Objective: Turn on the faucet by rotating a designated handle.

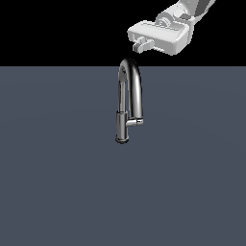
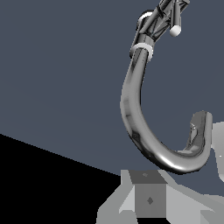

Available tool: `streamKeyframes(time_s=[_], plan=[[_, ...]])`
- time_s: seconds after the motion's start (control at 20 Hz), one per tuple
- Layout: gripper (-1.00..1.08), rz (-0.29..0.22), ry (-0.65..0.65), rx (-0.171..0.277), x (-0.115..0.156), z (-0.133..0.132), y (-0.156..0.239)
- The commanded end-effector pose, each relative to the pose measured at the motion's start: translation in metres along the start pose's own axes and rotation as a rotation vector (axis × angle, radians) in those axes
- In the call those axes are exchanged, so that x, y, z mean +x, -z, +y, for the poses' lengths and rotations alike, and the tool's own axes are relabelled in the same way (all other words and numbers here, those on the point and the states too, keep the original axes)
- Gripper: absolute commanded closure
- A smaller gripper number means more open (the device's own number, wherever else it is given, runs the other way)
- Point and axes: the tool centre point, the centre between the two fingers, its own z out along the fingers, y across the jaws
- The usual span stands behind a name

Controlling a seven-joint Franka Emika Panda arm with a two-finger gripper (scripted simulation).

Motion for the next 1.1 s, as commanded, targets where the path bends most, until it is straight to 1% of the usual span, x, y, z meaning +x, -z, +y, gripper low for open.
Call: streamKeyframes(time_s=[0.0, 0.7, 1.05], plan=[[1.08, -0.046, -0.036, 0.037, 0.018, 0.000, -0.001], [1.08, -0.315, -0.261, 0.261, 0.122, 0.010, -0.027], [1.08, -0.418, -0.350, 0.348, 0.160, 0.017, -0.046]])
